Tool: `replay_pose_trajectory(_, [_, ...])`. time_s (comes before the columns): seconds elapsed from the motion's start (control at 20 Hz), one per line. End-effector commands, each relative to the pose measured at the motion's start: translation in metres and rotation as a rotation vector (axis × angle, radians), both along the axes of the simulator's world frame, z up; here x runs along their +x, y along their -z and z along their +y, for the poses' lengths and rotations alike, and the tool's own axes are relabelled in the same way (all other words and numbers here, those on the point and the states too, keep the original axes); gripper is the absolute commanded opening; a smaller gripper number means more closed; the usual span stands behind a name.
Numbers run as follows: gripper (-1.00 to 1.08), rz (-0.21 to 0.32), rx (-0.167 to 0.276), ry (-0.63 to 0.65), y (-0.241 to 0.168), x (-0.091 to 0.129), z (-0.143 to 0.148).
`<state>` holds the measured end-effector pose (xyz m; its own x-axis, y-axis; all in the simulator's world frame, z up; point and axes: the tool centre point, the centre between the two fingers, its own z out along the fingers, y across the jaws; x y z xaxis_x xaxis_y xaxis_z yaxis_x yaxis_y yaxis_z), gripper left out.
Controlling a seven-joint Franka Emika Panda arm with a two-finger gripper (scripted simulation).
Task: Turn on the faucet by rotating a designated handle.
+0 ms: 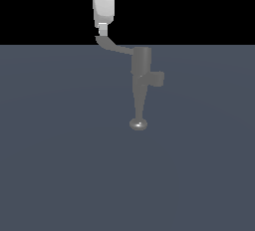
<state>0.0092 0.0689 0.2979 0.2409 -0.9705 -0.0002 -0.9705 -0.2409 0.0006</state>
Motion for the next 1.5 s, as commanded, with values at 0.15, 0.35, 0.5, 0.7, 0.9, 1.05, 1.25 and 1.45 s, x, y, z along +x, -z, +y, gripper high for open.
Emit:
replay_pose_trajectory(0.15, [-1.0,0.0,0.0,0.0,0.0,-0.014,-0.004])
replay_pose_trajectory(0.35, [-1.0,0.0,0.0,0.0,0.0,-0.026,-0.007])
replay_pose_trajectory(0.5, [-1.0,0.0,0.0,0.0,0.0,-0.036,-0.01])
replay_pose_trajectory(0.7, [-1.0,0.0,0.0,0.0,0.0,-0.048,-0.013])
replay_pose_trajectory(0.9, [-1.0,0.0,0.0,0.0,0.0,-0.061,-0.017])
replay_pose_trajectory(1.05, [-1.0,-0.001,0.0,0.001,0.0,-0.071,-0.02])
replay_pose_trajectory(1.25, [-1.0,-0.01,0.001,-0.003,-0.003,-0.072,-0.019])
replay_pose_trajectory(1.45, [-1.0,-0.008,0.001,-0.002,-0.002,-0.082,-0.035])
